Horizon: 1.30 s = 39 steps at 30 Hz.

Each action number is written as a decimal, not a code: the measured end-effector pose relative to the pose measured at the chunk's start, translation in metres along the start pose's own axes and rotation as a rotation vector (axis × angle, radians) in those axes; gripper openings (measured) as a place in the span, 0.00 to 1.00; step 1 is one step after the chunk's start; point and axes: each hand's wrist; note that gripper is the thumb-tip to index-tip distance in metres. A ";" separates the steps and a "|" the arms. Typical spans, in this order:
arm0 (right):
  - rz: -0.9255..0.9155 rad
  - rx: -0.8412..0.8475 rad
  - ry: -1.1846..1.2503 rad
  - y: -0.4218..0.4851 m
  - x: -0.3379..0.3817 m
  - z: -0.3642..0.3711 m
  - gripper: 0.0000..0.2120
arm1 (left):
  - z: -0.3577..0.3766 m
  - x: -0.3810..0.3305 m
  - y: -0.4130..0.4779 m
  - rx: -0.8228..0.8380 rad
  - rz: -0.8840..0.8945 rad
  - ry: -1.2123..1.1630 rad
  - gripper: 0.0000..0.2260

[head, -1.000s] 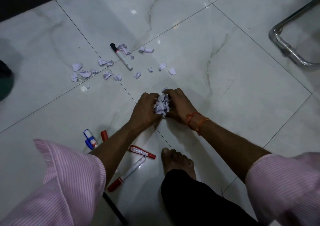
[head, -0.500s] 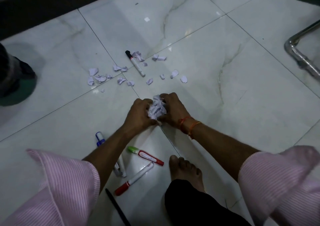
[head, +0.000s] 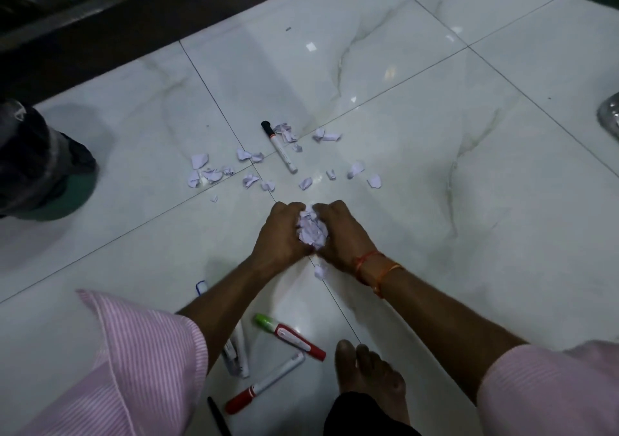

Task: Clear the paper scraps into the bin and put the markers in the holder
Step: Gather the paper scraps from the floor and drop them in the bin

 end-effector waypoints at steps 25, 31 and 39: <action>-0.175 -0.051 -0.167 0.061 0.005 -0.018 0.20 | -0.079 0.076 0.035 -0.193 0.009 0.232 0.24; -0.154 -0.179 -0.114 0.068 0.010 -0.031 0.16 | -0.091 0.070 0.042 -0.271 0.205 0.015 0.16; -0.103 -0.024 -0.279 0.084 0.012 -0.026 0.21 | -0.087 0.084 0.074 -0.163 0.008 0.296 0.28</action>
Point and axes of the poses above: each hand's wrist, its own y-axis towards the middle knuckle, its own z-axis out of the palm, x = y × z, and after that the axes turned 2 degrees about y, right-handed
